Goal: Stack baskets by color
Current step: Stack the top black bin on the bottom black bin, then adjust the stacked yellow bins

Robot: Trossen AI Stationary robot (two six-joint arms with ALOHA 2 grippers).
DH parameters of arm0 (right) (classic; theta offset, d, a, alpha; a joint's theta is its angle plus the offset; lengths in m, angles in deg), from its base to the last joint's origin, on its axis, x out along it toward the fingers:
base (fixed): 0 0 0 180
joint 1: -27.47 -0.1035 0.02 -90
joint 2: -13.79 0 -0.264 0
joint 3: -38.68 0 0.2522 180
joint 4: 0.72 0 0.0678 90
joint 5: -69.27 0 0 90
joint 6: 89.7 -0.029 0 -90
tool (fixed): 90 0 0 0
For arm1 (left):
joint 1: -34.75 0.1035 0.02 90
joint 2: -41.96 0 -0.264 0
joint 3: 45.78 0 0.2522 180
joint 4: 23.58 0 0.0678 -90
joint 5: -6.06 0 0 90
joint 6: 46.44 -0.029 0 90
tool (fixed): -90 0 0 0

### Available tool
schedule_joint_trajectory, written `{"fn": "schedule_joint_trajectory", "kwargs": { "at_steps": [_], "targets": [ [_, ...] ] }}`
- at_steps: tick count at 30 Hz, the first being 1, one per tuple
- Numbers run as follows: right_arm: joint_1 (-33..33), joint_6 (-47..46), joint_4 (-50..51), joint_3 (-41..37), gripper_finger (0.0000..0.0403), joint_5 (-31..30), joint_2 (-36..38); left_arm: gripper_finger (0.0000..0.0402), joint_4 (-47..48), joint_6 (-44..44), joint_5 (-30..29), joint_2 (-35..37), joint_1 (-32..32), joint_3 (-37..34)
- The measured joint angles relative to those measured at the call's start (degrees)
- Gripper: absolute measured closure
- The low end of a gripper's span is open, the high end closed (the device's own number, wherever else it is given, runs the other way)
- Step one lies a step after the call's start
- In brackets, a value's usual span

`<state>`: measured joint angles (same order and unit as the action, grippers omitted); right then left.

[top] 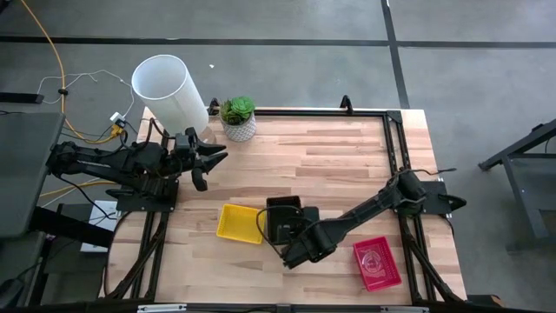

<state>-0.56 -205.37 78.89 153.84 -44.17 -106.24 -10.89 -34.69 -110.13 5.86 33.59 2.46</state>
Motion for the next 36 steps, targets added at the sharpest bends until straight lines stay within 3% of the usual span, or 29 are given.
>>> {"fn": "schedule_joint_trajectory", "kwargs": {
  "at_steps": [13, 17, 27, 31, 36],
  "targets": [
    [0.0, -1.3, 0.6, -1.9, 0.0394, 1.1, 0.0, 0.0298, 0.0, 0.0, -0.2, 0.0, 0.0, 0.0],
    [0.0, 0.3, 0.8, -1.9, 0.0347, 1.5, 0.0, 0.0298, 0.0, 0.0, -0.2, 0.0, 0.0, 0.0],
    [1.0, 13.0, 6.5, -1.9, 0.0171, 0.0, 6.4, 0.0298, 0.0, 0.0, -0.2, 0.0, 0.0, 0.0],
    [2.0, 22.3, 6.8, -1.9, 0.0147, 0.1, 9.1, 0.0298, 0.0, 0.0, -0.2, 0.0, 0.0, 0.0],
    [3.8, 35.1, 4.3, -3.4, 0.0158, 4.7, 9.2, 0.0298, 0.0, 0.0, -0.2, 0.0, 0.0, 0.0]
  ]
}}
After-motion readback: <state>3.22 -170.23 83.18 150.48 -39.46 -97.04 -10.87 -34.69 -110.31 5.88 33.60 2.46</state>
